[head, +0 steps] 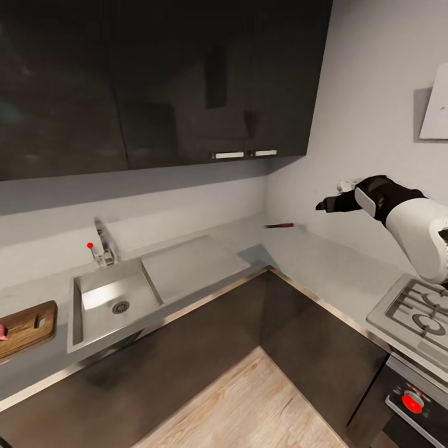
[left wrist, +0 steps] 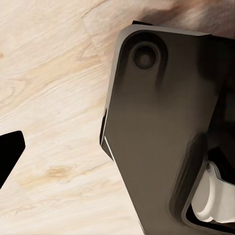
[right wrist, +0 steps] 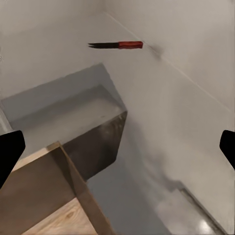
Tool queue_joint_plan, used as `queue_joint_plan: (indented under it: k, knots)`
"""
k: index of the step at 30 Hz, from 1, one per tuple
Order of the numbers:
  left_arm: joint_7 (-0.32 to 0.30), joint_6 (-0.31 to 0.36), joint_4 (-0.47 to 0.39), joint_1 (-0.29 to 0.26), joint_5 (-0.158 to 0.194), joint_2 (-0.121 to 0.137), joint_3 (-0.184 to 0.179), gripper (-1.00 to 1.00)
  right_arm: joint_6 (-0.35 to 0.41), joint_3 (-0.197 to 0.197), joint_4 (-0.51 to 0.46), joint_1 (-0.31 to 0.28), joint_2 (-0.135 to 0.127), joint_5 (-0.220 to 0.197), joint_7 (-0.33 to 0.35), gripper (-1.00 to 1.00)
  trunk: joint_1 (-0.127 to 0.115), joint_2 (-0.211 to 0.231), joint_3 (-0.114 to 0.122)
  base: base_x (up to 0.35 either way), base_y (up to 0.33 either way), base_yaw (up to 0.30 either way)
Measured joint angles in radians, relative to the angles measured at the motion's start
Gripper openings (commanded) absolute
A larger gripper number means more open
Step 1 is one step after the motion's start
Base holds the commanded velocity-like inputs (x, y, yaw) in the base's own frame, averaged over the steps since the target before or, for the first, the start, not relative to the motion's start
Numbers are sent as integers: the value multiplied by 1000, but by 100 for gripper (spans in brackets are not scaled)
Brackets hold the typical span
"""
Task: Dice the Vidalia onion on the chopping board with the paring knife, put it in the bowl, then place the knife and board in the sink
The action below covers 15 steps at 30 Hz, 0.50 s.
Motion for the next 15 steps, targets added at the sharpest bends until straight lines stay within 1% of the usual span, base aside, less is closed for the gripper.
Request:
queue_joint_plan:
  k: [4,15]
  knots:
    - [0,0,0,0,0,0,0,100,-3,0,0,2,3,0,-1,100,0,0,0,114,-64,0]
    - [0,0,0,0,-1,0,0,100,-4,0,0,4,4,0,-1,100,0,0,0,118,-5,0]
